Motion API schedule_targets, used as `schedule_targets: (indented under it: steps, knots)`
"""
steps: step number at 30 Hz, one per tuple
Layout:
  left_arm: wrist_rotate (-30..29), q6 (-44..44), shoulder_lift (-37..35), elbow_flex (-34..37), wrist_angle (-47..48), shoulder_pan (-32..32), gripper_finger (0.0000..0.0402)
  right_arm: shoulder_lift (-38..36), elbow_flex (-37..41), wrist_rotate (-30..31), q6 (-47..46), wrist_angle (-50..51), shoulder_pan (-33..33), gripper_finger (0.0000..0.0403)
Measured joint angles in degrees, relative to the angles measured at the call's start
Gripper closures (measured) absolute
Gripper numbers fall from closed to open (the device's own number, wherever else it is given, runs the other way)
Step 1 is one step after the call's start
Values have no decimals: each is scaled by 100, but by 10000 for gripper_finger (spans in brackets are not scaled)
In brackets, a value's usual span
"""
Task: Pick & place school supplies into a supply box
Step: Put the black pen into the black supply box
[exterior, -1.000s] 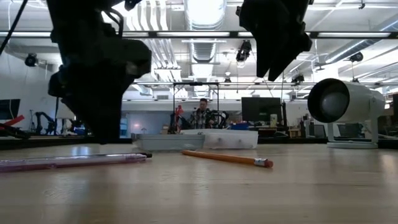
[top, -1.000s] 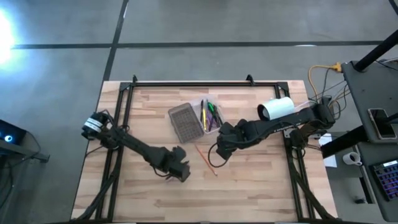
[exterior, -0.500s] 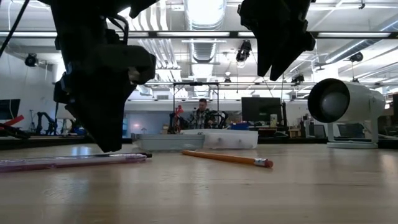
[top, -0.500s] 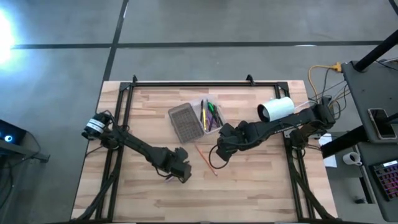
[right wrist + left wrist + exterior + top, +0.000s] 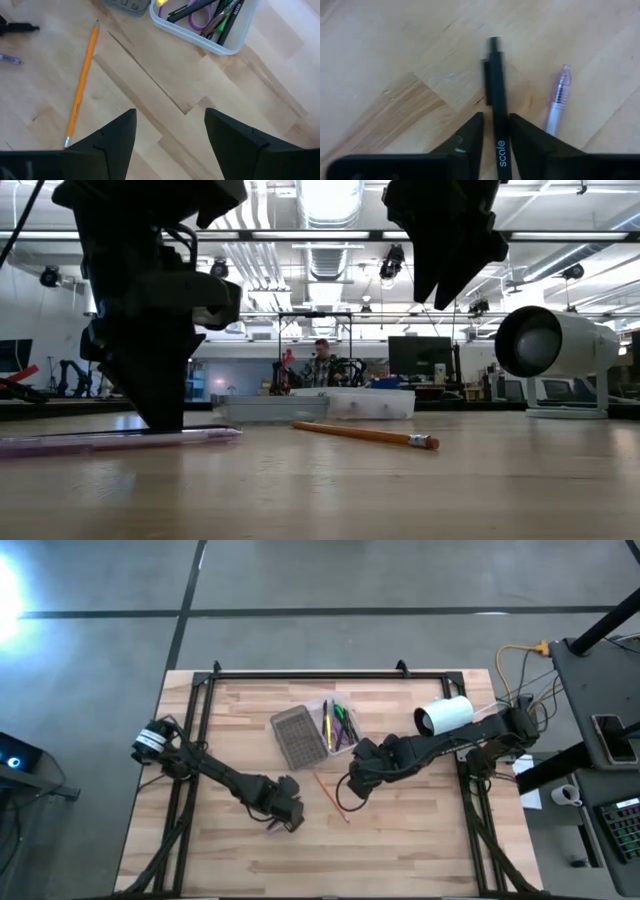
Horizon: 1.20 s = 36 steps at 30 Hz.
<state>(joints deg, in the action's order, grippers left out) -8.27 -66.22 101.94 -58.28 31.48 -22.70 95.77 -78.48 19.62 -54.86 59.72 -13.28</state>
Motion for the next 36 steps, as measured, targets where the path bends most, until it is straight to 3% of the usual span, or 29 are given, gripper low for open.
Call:
schedule_targets:
  steps: [4,11,17,22,25,29,36]
  knots:
    - [151,112,3,2,15,63,385,-1,0,31,-121,2,-42,177]
    - [413,117,-246,52,-146,210,389,-311,5,937,-706,3,-373,190]
    - [331,120,-1161,132,-1762,598,391,-790,9,1629,-1476,55,-505,206]
    - [195,109,-1586,570,-3828,1387,392,-1127,17,2052,-1967,35,-515,216]
    - [154,-120,-1599,780,-4555,2066,391,-1315,18,2305,-2016,29,-564,221]
    - [182,-325,-1450,841,-4807,2855,390,-1483,17,2389,-1992,46,-564,225]
    - [234,-533,-684,182,-4776,3801,389,-1496,20,2394,-2057,50,-563,225]
